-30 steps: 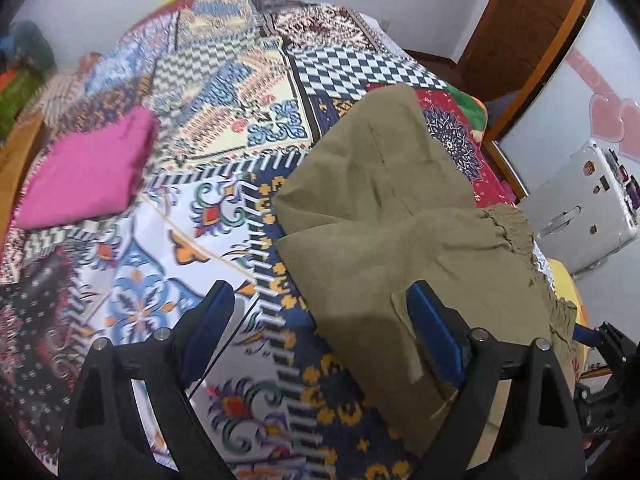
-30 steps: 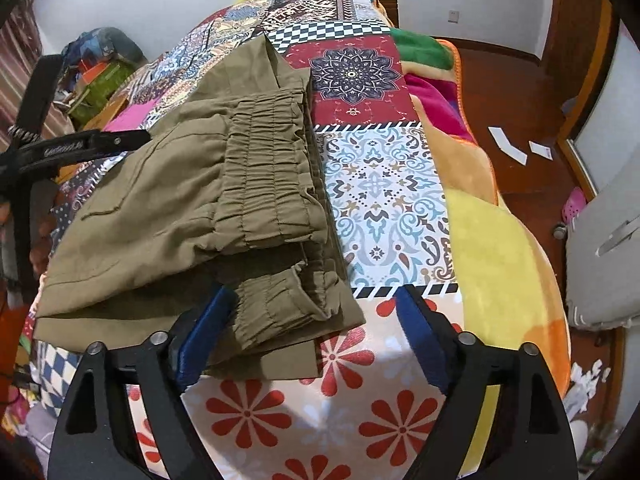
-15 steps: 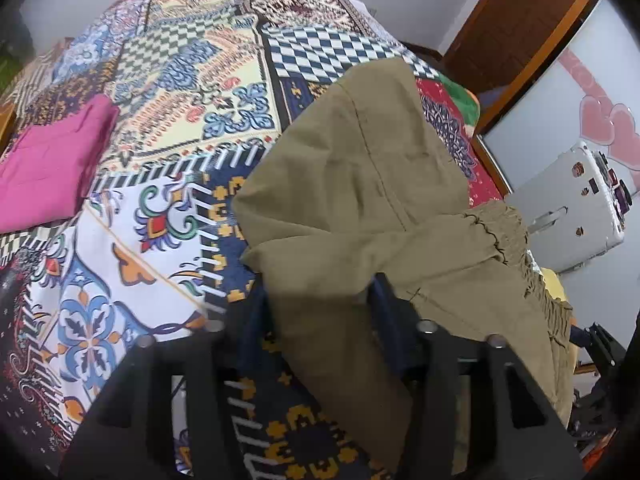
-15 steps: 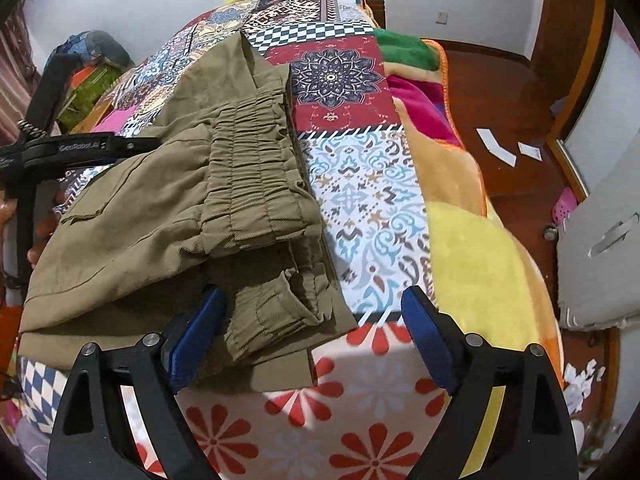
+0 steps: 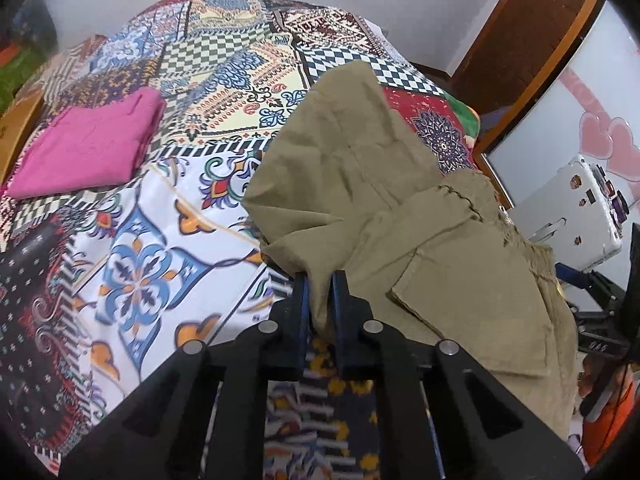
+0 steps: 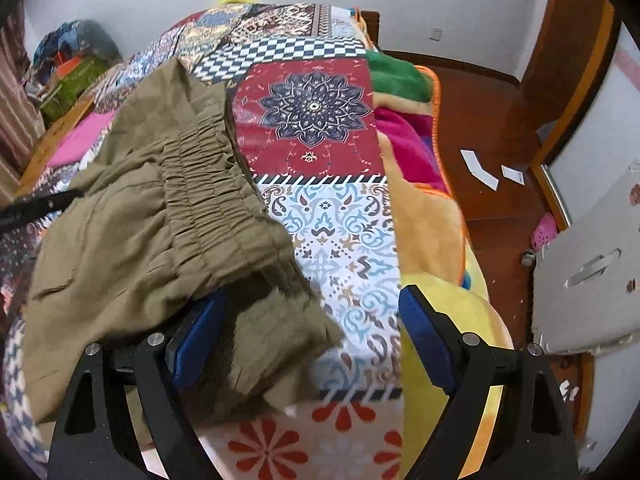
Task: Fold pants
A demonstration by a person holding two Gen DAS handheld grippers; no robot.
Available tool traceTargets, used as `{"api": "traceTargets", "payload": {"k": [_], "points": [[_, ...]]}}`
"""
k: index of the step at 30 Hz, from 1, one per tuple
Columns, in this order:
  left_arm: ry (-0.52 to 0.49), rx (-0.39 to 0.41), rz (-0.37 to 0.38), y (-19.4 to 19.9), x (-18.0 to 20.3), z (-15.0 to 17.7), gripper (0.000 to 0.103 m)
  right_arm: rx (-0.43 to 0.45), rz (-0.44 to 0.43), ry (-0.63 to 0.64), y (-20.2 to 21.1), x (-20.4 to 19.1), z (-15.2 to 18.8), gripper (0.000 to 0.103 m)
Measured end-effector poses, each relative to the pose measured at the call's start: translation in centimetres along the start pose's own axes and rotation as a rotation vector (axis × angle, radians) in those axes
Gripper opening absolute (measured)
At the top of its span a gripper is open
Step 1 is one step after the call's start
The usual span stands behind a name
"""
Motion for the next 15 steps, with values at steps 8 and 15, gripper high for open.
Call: {"api": "traceTargets", "payload": {"k": [8,15], "points": [[0.032,0.043,-0.006,3.9,-0.4,2.8,0.004,0.036,0.004,0.024,3.9,0.1,1.6,0.084],[0.053,0.083,-0.061,7.5,-1.6,6.1,0.0,0.07,-0.022,0.052,5.4,-1.7,1.4,0.084]]}}
Point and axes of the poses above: each gripper's, at about its wrist camera, not at the fingertips, and y roughly against the way its jaws point, x to its right, z to its underside, the point moved 10 cm from there along -y, roughly the way its jaws point, and after that the axes turned 3 degrees about z, right-handed, at the moved point
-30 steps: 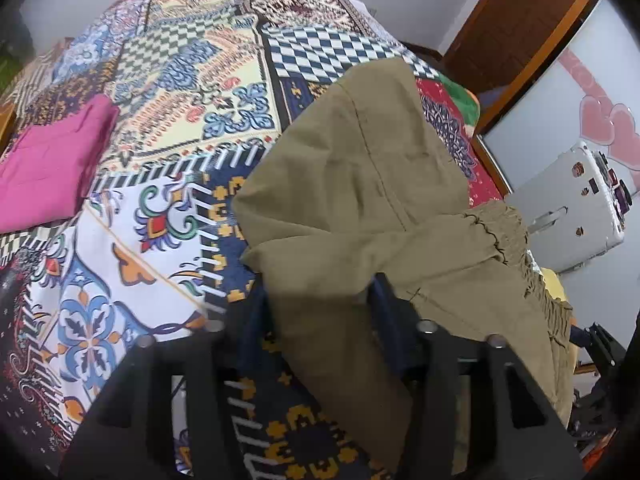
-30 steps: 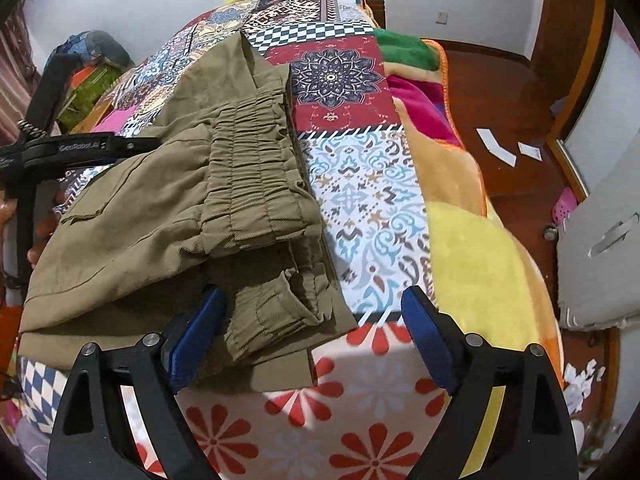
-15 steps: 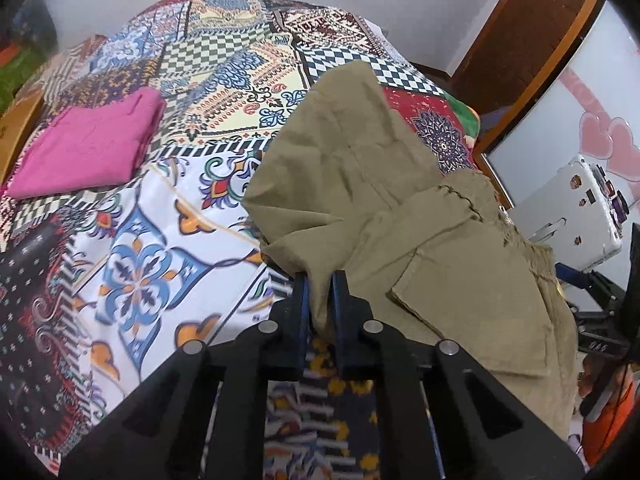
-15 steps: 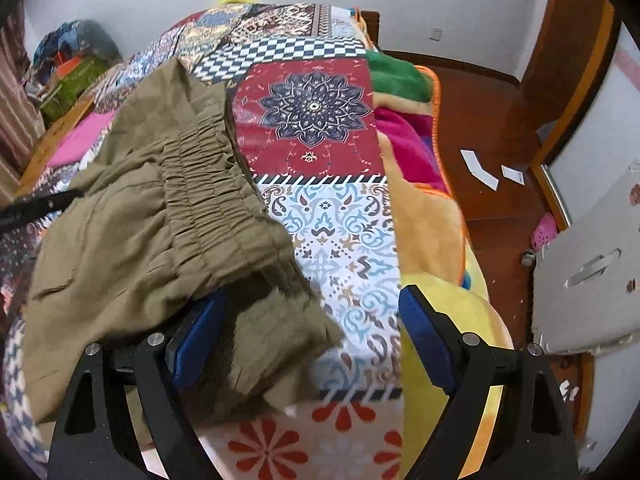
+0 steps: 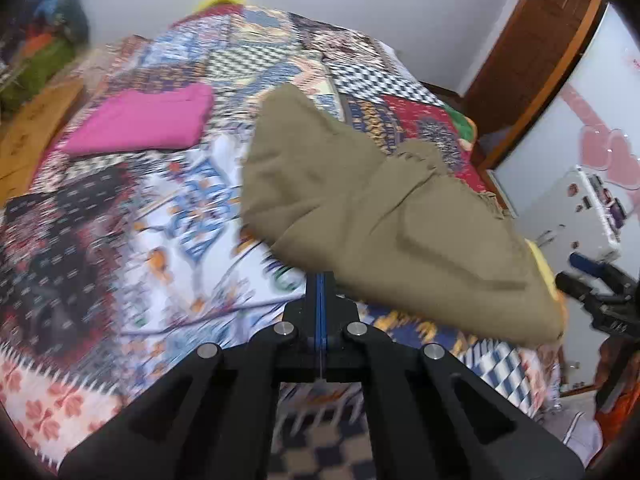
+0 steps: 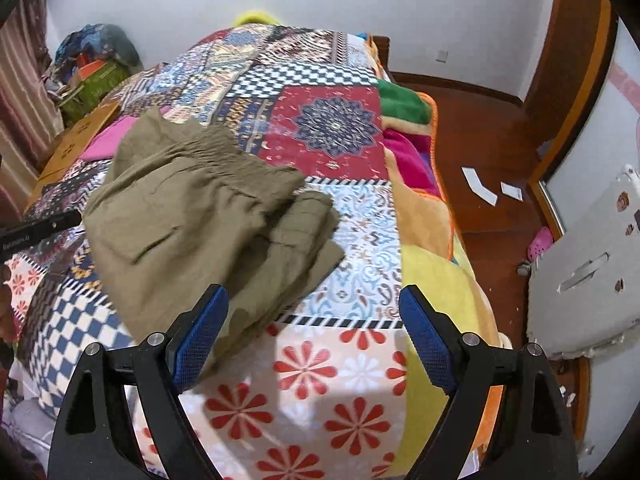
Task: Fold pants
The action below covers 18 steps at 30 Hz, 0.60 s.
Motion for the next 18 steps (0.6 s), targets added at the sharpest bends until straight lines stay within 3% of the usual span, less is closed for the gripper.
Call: {"api": "traceTargets", "payload": {"k": [6,10,14,18], "points": [[0.07,-0.005,-0.015,2.6,-3.7,3.0,0.0,0.033,-0.032,0.046,0.9,-2.7,-1.1,0.084],[0.089,0.007,-0.049,3.5,-5.7,2.9,0.006,0.033,-0.059,0.066,0.7,-4.7,-1.2,0.085],[0.095,0.012,-0.055,2.9,-6.0,1.1,0.049,-0.003,-0.07,0.102,-0.2,-6.3,0.1,0.085],[0.067,0.024,-0.053,1.6,-5.3,-0.8,0.051,-0.05,-0.083,0.102,-1.7,-5.9,1.1,0.085]]}}
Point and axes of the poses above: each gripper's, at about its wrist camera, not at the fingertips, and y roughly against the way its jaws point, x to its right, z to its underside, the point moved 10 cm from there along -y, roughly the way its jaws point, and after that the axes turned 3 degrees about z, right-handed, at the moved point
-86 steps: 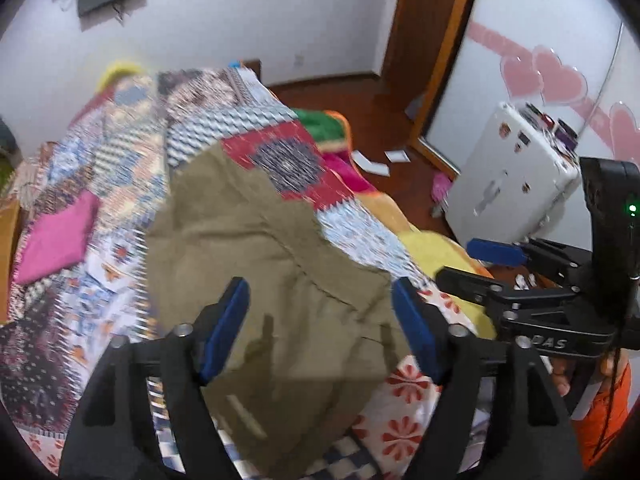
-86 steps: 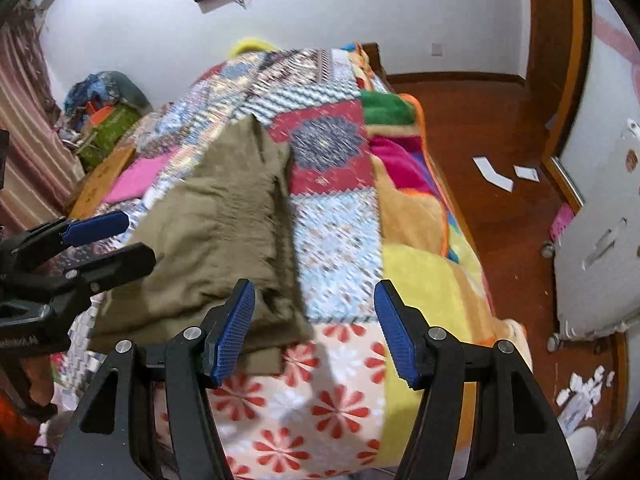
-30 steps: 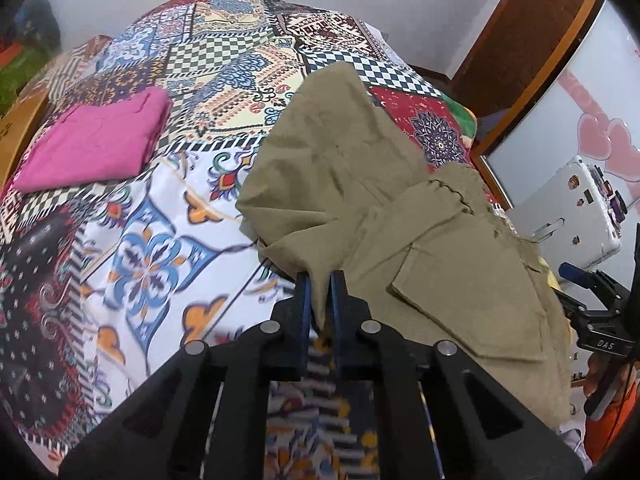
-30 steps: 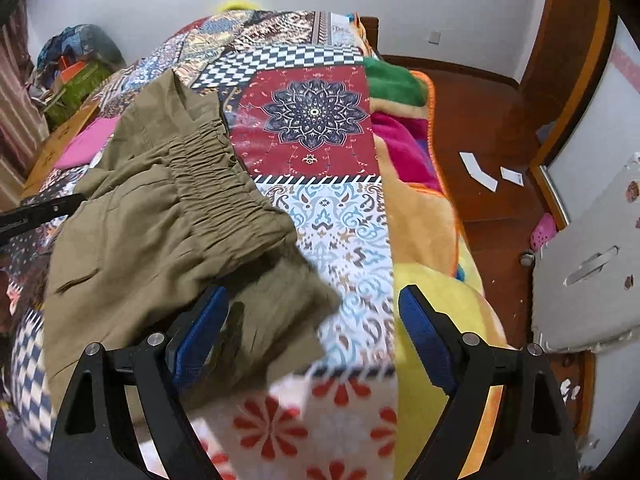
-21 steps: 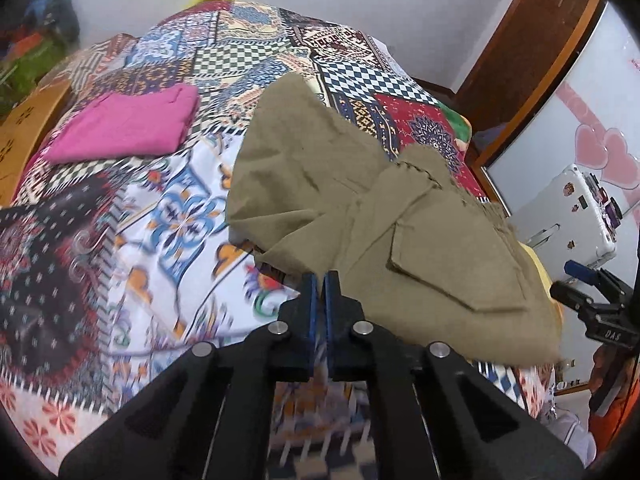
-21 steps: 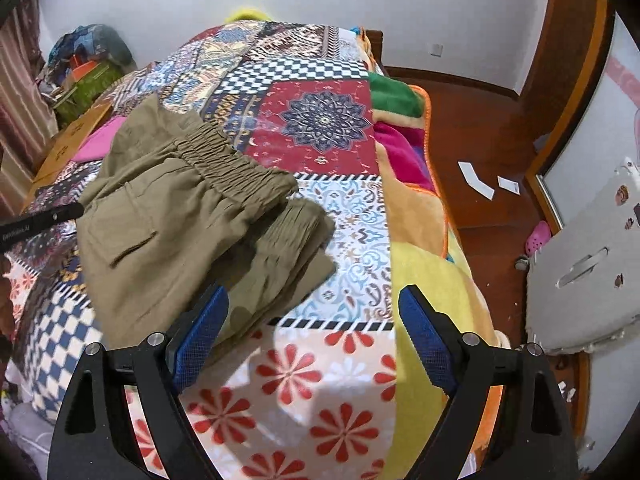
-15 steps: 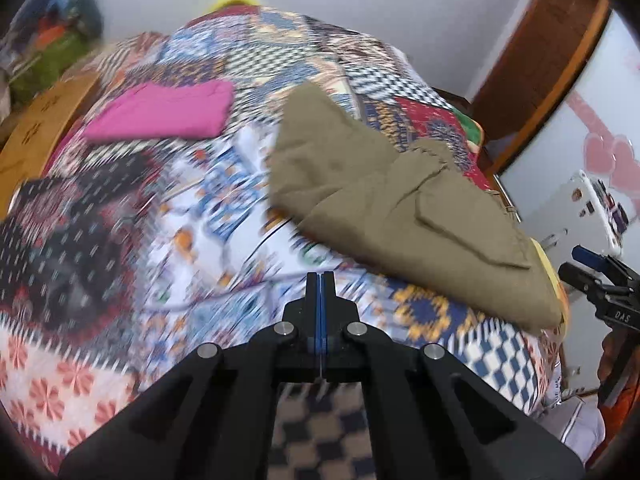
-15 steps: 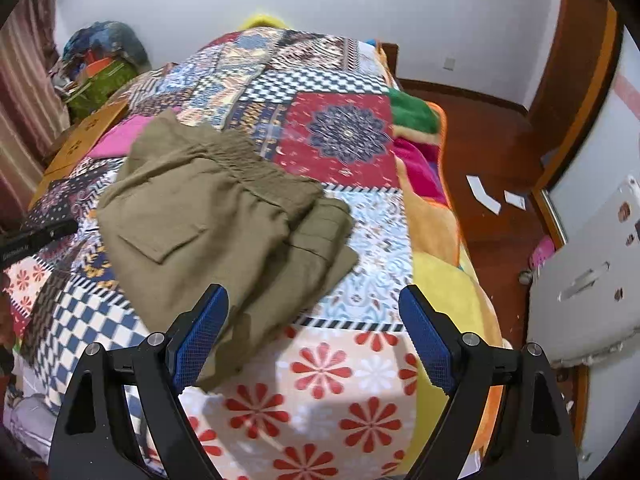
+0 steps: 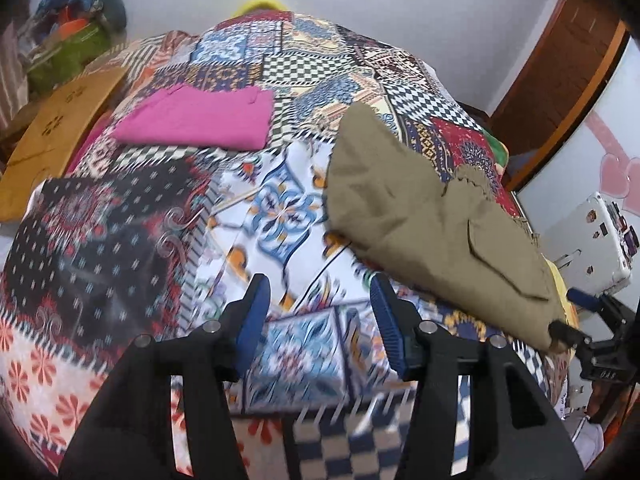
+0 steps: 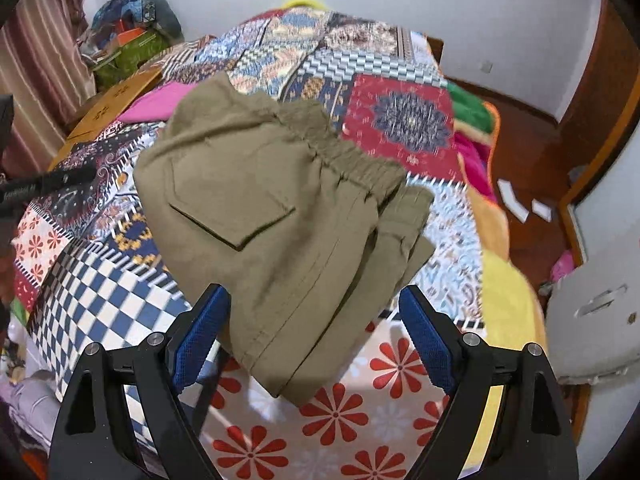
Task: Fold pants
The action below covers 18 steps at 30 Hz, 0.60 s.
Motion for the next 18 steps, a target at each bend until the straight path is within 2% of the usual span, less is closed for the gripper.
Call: {"api": "traceTargets", "payload": {"k": [2,6,11,18], "points": [[-0.013,-0.003,0.005,-0.7,0.7,-0.7,0.053,-0.016,0.0,-0.028,-0.5,1.0,0.2,0.085],[-0.04,-0.007,0.016,-2.3,1.8,-1.9,0.063,-0.033,0.072,-0.038,-1.6,3.6,0.3,0.085],[-0.049,-0.028,0.028,-4.4,2.6,-3.0,0.064,-0.057,0.107,-0.064,-3.6,6.0,-0.3,0.085],[-0.048,-0.039,0.044,-7.0,3.4,-4.8,0.066,-0.043,0.167,-0.089,-6.4,8.5,-3.3,0.085]]}}
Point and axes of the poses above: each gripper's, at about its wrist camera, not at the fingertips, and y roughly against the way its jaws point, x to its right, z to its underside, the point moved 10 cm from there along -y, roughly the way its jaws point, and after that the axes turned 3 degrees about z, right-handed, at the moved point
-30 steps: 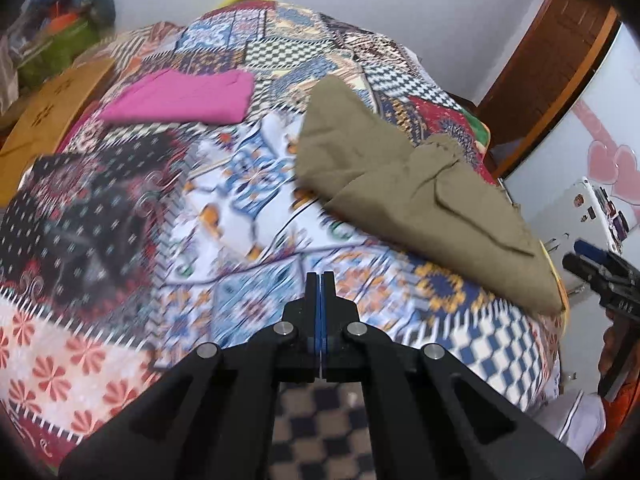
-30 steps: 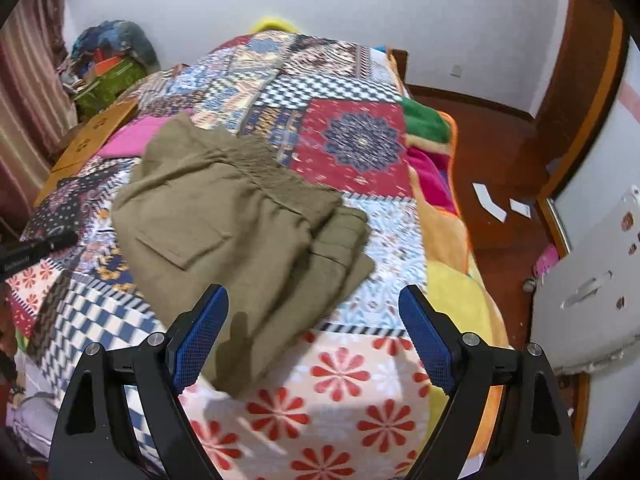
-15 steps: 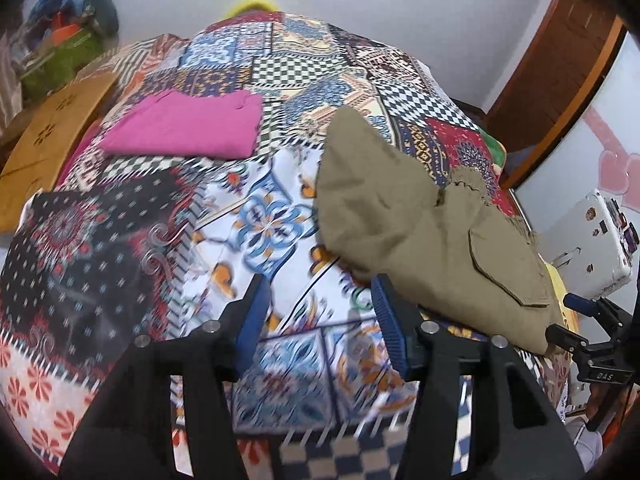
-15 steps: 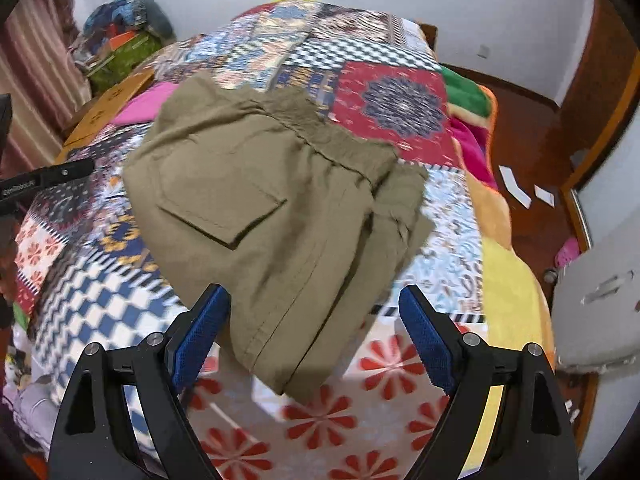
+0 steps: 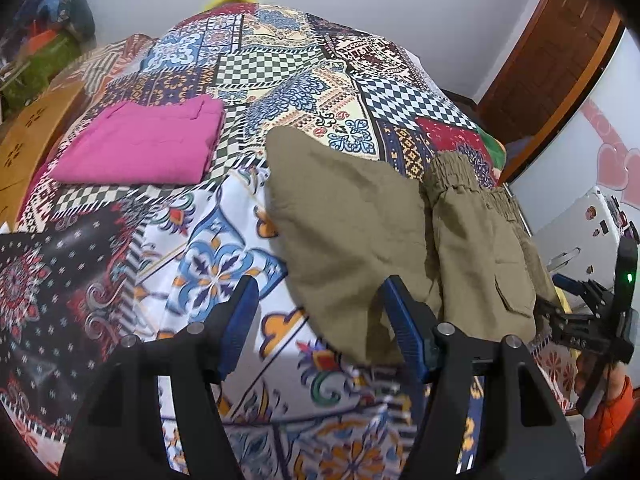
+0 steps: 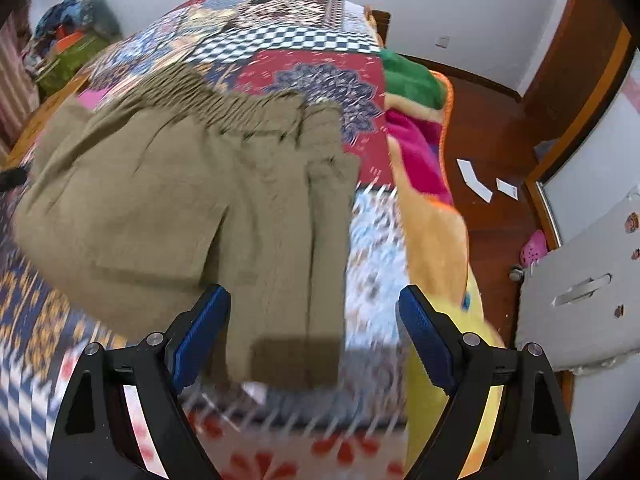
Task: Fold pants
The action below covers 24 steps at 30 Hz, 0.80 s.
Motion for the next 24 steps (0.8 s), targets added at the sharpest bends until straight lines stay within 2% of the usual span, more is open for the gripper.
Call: {"api": "traceTargets", "payload": {"k": [3,6,7,9,10,12,13,16,20,24], "points": [[-0.01,-0.012,-0.021,-1.6,-0.6,-0.2,0.068,-0.004,-0.014,-0.021,-0.2,0.2,-1.0,0.085],[-0.008,-0.053,-0.084,-3.7,-2.4,0.3,0.068,0.012,-0.014,-0.015,0.2,0.0,-1.1,0.085],[0.007,-0.069,-0.088,-4.3,-3.1,0.5,0.07,0.012,-0.013,-0.012,0.1,0.0,-1.0,0.085],[0.069,-0.072,-0.043,-4.6,-4.3,0.4,0.074,0.004,-0.022,-0.018,-0.2,-0.1,-0.4,0.085],[0.085,-0.066,-0.06,-4.5,-5.1,0.2,0.074,0.0,-0.029,-0.027,-0.4,0.0,-0.3,0.085],[0.092,-0.033,-0.161,-3.6,-7.4,-0.3,0.074,-0.004,-0.044,-0.05,-0.5,0.3,-0.2,0.085],[0.102,-0.028,-0.174,-3.2,-8.1,-0.3,0.074,-0.006,-0.049,-0.058,-0.4,0.4,-0.2,0.085],[0.139,-0.025,-0.133,-1.9,-9.0,-0.5,0.073,-0.009,-0.054,-0.067,-0.3,0.5,-0.1,0.085],[0.096,0.019,-0.083,-0.2,-7.2,-2.1,0.073,-0.013,-0.06,-0.08,-0.5,0.3,0.0,0.085],[0.04,0.02,-0.008,-1.4,-3.9,-4.0,0.083,-0.014,-0.065,-0.097,-0.6,0.3,0.0,0.086]]}}
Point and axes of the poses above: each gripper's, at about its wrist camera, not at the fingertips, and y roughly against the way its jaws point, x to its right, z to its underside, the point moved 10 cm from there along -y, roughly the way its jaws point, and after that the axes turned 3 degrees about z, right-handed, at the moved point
